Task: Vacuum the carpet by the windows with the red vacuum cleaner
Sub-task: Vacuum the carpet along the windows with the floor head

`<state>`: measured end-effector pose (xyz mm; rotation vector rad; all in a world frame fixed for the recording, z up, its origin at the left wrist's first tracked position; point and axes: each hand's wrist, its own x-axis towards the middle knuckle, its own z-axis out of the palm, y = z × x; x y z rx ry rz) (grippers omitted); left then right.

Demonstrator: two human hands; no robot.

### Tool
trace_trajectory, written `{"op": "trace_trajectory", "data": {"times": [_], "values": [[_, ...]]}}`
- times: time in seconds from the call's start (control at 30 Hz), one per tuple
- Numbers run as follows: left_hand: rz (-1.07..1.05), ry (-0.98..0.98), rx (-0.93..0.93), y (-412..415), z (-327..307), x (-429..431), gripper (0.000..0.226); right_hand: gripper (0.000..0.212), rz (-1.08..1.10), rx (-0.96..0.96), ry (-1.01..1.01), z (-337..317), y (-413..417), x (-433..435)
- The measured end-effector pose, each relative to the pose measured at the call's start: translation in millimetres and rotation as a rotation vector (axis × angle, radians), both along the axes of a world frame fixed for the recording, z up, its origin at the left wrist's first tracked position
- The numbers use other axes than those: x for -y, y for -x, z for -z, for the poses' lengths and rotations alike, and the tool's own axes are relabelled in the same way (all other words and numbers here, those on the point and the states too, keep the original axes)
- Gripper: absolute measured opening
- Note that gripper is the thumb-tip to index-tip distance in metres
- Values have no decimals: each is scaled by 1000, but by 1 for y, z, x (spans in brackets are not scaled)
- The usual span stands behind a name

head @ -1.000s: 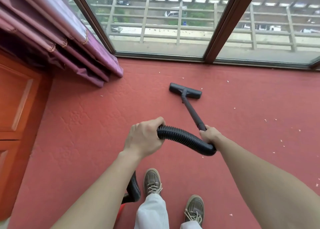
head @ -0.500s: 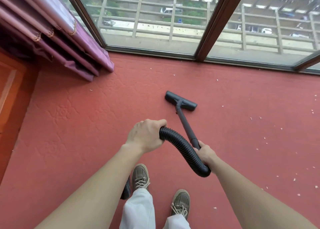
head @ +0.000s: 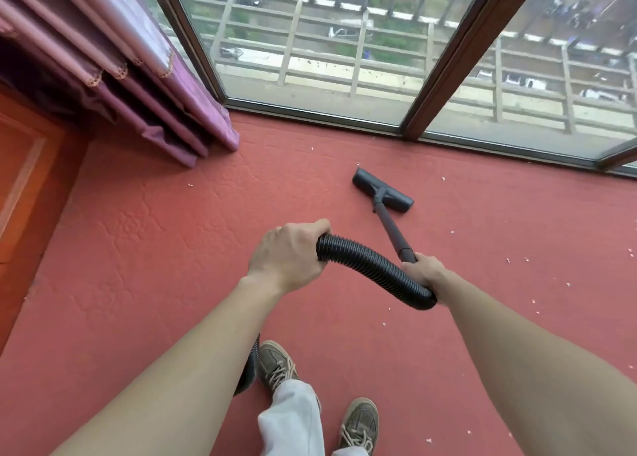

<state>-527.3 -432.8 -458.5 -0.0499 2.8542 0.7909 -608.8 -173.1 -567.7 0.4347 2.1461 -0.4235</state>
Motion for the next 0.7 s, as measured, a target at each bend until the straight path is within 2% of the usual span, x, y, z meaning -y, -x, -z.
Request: {"op": "trace_trajectory", "data": {"times": [0.23,0.4,0.57,0.7], "values": [[-68,-9,40,5,-2,68,9,42,58,-16,35,14,11,62],[-157,-5,76,16,4,92,7,40,-22,-40,39,24,49,100],[-267,-23,100,18,11,111,9,36,-280,-15,43,18,81,139],[-351,-46,142,11,16,121,13,42,-516,22,64,18,90,167]]}}
